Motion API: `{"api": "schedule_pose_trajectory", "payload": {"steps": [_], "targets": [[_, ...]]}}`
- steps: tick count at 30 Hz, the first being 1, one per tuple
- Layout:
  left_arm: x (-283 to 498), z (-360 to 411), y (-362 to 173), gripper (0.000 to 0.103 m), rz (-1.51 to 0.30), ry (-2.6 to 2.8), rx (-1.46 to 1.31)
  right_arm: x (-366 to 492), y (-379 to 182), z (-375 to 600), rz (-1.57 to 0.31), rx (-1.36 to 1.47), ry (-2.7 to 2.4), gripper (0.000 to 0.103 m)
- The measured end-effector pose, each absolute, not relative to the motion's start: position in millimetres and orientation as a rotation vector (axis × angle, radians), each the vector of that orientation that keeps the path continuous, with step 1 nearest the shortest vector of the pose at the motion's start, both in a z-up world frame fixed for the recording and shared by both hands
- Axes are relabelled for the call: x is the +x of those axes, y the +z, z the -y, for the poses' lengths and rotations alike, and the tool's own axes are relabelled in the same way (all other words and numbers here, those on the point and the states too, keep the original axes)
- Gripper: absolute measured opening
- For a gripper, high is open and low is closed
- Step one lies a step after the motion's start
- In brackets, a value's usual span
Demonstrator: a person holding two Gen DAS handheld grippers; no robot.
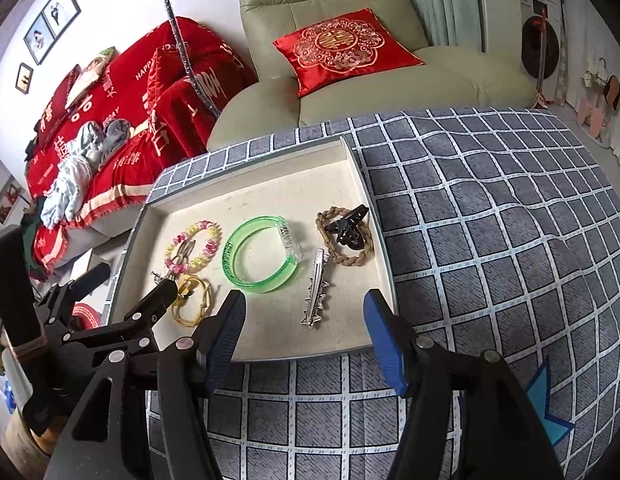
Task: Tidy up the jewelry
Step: 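Open the right tool to drop the hair clip while the left tool releases the cord bracelet, then move both open tools back over the remaining jewelry on the table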
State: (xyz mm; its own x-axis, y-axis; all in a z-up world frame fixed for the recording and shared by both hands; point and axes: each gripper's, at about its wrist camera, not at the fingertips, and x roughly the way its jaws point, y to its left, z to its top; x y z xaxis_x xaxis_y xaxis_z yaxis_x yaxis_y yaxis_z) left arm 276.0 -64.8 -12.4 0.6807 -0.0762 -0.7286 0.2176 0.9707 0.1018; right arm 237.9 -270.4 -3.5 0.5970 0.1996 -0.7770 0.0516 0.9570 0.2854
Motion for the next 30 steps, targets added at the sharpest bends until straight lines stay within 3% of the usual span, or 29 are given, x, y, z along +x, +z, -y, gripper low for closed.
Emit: {"api": "schedule_pose_trajectory", "payload": {"steps": [2,6,12,30], "targets": [[274,63,-12,0.103,-0.811,-0.166,0.181,235,0,268,-0.917,0.278,0.090,0.084],[265,58,-10,0.103,-0.814,-0.161,0.165,224,10,266,-0.846,0.268,0.097,0.103],[250,52,-4,0.103,-0.809,-0.160,0.159,208,20,263,-0.799,0.265,0.098,0.103],[184,20,-7,0.103,-0.833,-0.201,0.118,143,19,236,-0.902,0.216,0.177,0.103]]}}
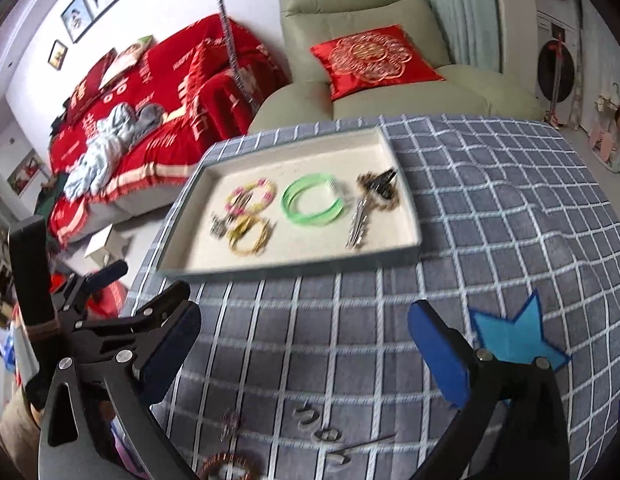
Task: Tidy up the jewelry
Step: 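Move both open tools back over the remaining jewelry on the table, then grasp the silver heart pendant with the left tool while the right tool grasps the brown coil hair tie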
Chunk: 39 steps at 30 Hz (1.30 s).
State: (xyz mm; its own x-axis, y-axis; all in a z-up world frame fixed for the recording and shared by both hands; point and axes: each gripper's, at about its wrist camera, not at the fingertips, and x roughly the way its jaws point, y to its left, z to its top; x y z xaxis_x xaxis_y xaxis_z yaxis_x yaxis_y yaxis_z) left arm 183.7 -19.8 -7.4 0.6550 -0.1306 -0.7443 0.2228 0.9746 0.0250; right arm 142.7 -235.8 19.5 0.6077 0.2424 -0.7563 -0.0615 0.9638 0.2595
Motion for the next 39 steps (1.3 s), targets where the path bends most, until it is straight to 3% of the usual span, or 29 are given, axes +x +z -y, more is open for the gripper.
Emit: {"api": "schedule_pose_trajectory", "payload": {"steps": [24,30,38,39], "targets": [[123,-16,-43,0.103,-0.914,-0.183,0.045,31,-46,190,-1.063,0.195,0.166,0.103],[120,-25,-42,0.103,-0.908,-0.157,0.018,34,-52,181,-1.087,0.202,0.102,0.076],[114,-22,-41,0.103,-0.913,-0.187,0.010,22,-51,151,-1.056,0.033,0.095,0.070],[113,-21,-41,0.103,-0.915,-0.197,0.009,21,-51,151,-1.055,0.028,0.095,0.060]]}}
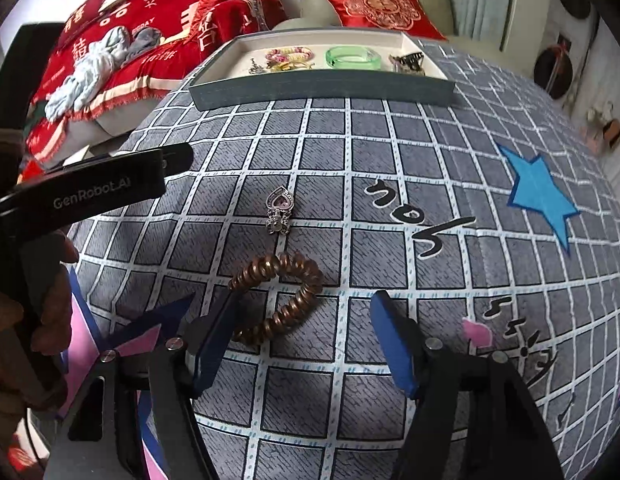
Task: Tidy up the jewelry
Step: 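Grasp the silver heart pendant with the left tool while the right tool grasps the brown coil hair tie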
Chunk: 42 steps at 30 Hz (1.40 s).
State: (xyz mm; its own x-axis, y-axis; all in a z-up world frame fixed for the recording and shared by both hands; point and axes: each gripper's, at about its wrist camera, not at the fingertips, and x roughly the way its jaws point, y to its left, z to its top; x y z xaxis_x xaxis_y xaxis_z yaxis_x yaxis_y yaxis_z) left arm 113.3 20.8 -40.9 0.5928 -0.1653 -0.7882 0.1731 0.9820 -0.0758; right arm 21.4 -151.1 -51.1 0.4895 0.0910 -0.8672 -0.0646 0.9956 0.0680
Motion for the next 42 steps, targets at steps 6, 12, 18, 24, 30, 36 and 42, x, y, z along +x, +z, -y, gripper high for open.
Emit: {"api": "schedule_pose_trajectory", "payload": {"steps": [6,12,18,24,30,36,42], "targets": [[108,-9,-38,0.103,-0.919,-0.243,0.009,11,-52,155,-1.045,-0.024,0.078,0.015],[100,15,-41,0.103,-0.933,-0.295,0.054,6,-53,170,-1.033,0.003,0.064,0.013],[95,42,-49,0.103,-0.952,-0.328,0.106,1,-54,184,-1.023,0.027,0.047,0.013],[92,63,-56,0.096,-0.972,-0.364,0.166,-4,-54,192,-1.015,0.045,0.046,0.013],[86,70,-56,0.033,-0.939,-0.407,0.196,-5,-55,194,-1.008,0.059,0.051,0.013],[85,59,-54,0.032,-0.945,-0.443,0.129,-2,-54,198,-1.007,0.104,0.070,0.013],[83,43,-44,0.032,-0.922,-0.439,0.080,2,-50,208,-1.001,0.166,0.081,0.013]]}}
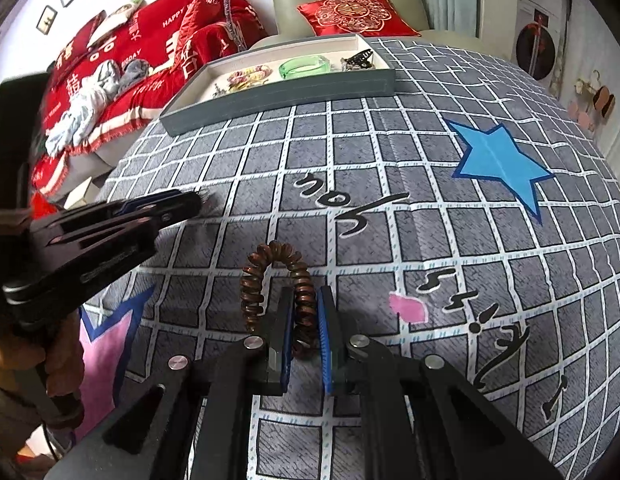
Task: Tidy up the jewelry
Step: 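Grasp the silver heart pendant with the left tool while the right tool grasps the brown coil hair tie, then lift and carry the pendant and coil hair tie in both tools over the tray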
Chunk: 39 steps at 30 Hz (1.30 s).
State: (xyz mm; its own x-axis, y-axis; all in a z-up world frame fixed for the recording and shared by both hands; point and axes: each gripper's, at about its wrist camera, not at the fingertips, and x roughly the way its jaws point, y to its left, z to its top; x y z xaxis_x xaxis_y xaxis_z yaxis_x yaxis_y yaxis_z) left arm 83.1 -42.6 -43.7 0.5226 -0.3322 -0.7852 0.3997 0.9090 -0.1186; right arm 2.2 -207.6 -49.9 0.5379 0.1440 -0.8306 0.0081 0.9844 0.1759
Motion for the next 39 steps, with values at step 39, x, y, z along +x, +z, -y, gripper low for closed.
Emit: {"api": "schedule_pose_trajectory", "payload": {"steps": [39], "targets": [[95,18,-12,0.032,-0.879,-0.402,0.018,22,-50,215,-1.093,0.049,0.221,0.034]]}}
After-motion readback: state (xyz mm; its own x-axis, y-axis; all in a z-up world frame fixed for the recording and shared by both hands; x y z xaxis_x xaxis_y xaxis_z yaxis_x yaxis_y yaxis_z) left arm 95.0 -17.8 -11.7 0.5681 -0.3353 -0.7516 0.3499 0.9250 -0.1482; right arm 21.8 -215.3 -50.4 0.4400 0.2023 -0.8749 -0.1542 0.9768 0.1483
